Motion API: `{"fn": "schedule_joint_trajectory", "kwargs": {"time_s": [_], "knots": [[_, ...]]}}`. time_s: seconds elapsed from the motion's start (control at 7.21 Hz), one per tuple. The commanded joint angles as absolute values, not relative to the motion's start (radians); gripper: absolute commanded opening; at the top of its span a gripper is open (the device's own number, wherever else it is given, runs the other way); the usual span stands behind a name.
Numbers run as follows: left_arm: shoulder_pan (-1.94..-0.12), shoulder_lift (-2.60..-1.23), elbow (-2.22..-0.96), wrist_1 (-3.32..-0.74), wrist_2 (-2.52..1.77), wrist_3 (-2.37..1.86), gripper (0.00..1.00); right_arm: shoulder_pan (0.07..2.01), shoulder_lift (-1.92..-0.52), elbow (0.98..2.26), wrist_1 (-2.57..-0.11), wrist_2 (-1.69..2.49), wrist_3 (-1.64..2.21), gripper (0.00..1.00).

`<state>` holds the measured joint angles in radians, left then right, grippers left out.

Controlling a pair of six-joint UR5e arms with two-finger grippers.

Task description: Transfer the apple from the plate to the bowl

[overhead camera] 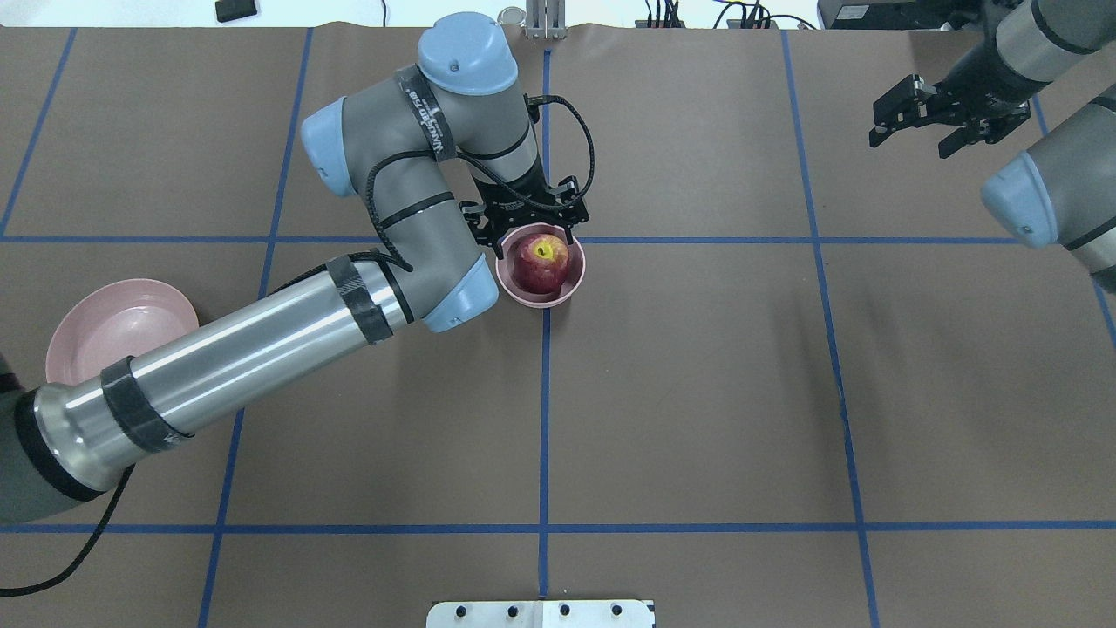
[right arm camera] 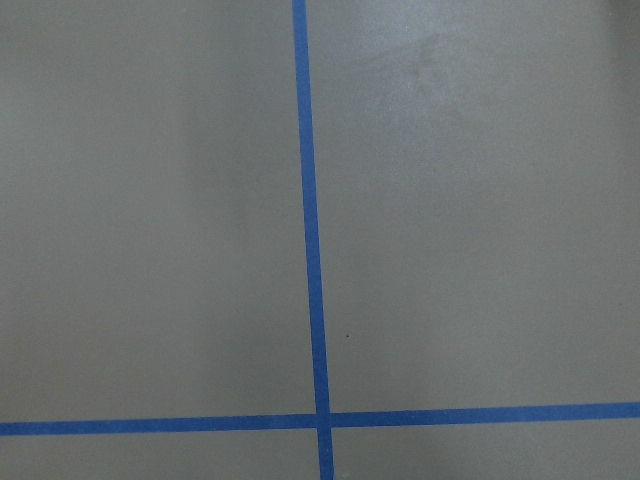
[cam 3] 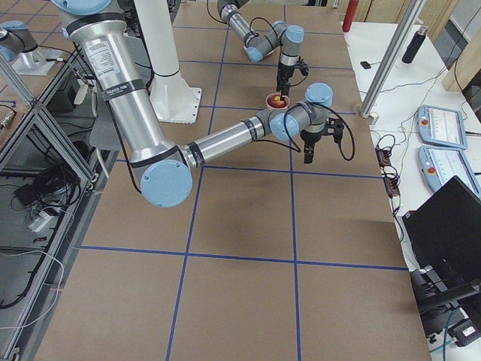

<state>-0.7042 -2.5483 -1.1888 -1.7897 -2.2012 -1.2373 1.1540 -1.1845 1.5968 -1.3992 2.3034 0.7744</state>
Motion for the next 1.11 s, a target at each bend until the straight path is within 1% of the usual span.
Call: {"fn": "schedule_joint_trajectory", "kwargs": {"time_s": [0.0, 0.14, 0.28, 0.42, 0.55, 0.69, 0.83, 0.97], "knots": [[-0.797, -2.410, -1.428, -1.630, -2.201, -1.059, 0.99, 1.161, -1.213, 1.605, -1.388, 2.295, 0.773, 1.00], [-0.854, -2.354, -1.568, -1.461, -2.200, -0.913, 0.99, 1.163, -1.251, 1.605, -1.388, 2.295, 0.770, 1.00], [-0.926, -2.274, -1.697, -1.315, -2.197, -0.758, 0.99, 1.173, -1.261, 1.589, -1.391, 2.269, 0.772, 1.00], [-0.993, -2.175, -1.792, -1.274, -2.162, -0.603, 0.99, 1.189, -1.279, 1.573, -1.390, 2.238, 0.726, 1.00], [-1.091, -2.022, -1.851, -1.301, -2.163, -0.484, 0.99, 1.230, -1.311, 1.571, -1.405, 2.237, 0.574, 1.00], [-1.195, -1.902, -1.848, -1.377, -2.175, -0.372, 0.99, 1.268, -1.340, 1.553, -1.411, 2.238, 0.463, 1.00], [-1.245, -1.796, -1.818, -1.441, -2.190, -0.260, 0.99, 1.319, -1.359, 1.548, -1.439, 2.252, 0.428, 1.00], [-1.294, -1.748, -1.809, -1.459, -2.195, -0.246, 0.99, 1.378, -1.377, 1.549, -1.475, 2.272, 0.357, 1.00]]}}
